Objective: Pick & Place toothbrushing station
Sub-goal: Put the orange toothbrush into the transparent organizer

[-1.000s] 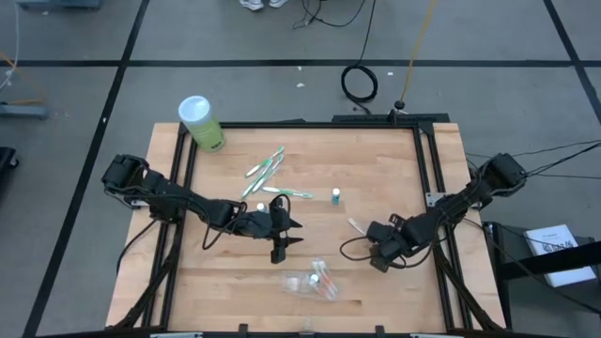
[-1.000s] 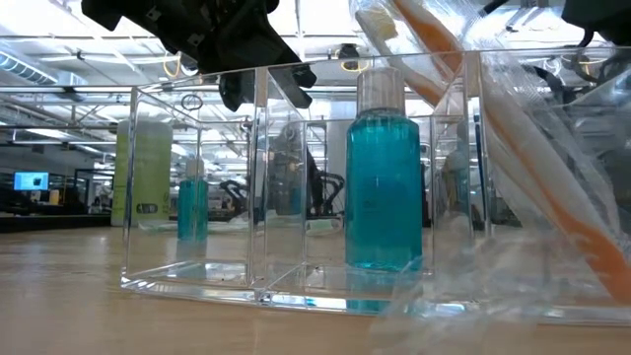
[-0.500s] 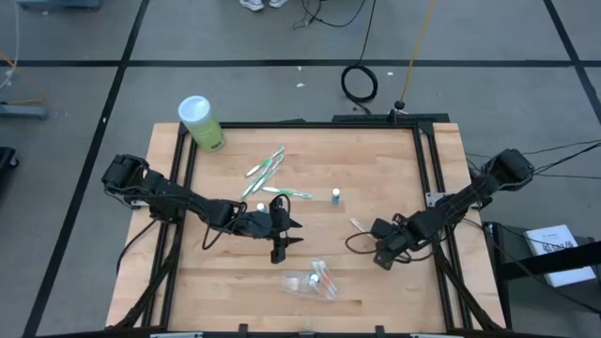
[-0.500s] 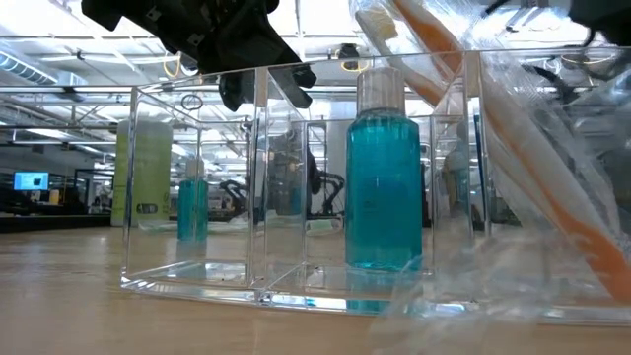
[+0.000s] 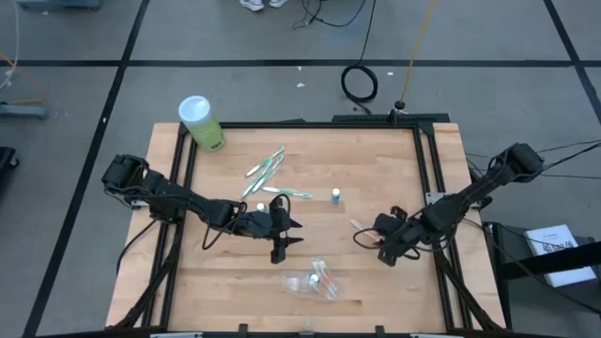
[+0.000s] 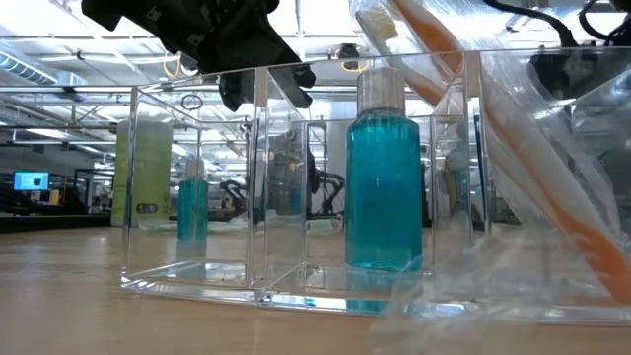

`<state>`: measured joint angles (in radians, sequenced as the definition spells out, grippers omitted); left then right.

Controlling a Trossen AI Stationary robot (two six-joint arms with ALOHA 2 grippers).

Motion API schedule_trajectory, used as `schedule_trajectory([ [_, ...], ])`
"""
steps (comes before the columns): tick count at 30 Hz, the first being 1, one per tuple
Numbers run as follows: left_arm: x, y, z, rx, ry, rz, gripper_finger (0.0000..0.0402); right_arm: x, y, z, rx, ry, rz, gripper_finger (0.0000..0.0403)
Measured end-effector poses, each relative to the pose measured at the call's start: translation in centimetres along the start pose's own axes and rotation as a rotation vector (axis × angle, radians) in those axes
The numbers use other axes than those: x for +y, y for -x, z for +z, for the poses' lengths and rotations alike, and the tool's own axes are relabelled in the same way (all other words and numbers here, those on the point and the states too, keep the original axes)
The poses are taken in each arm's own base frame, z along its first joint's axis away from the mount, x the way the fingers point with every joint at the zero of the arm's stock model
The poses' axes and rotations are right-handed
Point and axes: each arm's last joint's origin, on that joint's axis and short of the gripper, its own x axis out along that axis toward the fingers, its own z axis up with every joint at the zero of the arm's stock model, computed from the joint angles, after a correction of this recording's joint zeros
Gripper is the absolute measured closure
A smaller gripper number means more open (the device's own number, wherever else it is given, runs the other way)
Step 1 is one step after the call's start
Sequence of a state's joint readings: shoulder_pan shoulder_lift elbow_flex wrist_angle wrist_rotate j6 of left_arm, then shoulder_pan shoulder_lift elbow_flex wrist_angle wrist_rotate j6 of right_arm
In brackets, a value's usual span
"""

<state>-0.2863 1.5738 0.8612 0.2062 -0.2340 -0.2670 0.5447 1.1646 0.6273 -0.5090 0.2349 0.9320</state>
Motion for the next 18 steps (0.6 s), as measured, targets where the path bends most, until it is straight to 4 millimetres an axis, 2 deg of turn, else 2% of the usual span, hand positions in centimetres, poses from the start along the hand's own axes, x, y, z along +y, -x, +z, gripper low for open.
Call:
schedule_trajectory([
  [4, 0.0, 0.0, 0.0, 0.0, 0.0, 0.0, 0.0206, 0.3, -0.1, 0.9, -0.058, -0.006, 0.052, 0.0234],
  [9, 0.0, 0.0, 0.0, -0.001, -0.002, 0.0, 0.0206, -0.5, -0.5, 2.1, -0.103, -0.023, 0.007, 0.0234],
  [18, 0.0, 0.0, 0.0, -0.001, -0.002, 0.0, 0.0206, -1.5, -3.6, 3.0, -0.048, 0.036, -0.101, 0.0234],
])
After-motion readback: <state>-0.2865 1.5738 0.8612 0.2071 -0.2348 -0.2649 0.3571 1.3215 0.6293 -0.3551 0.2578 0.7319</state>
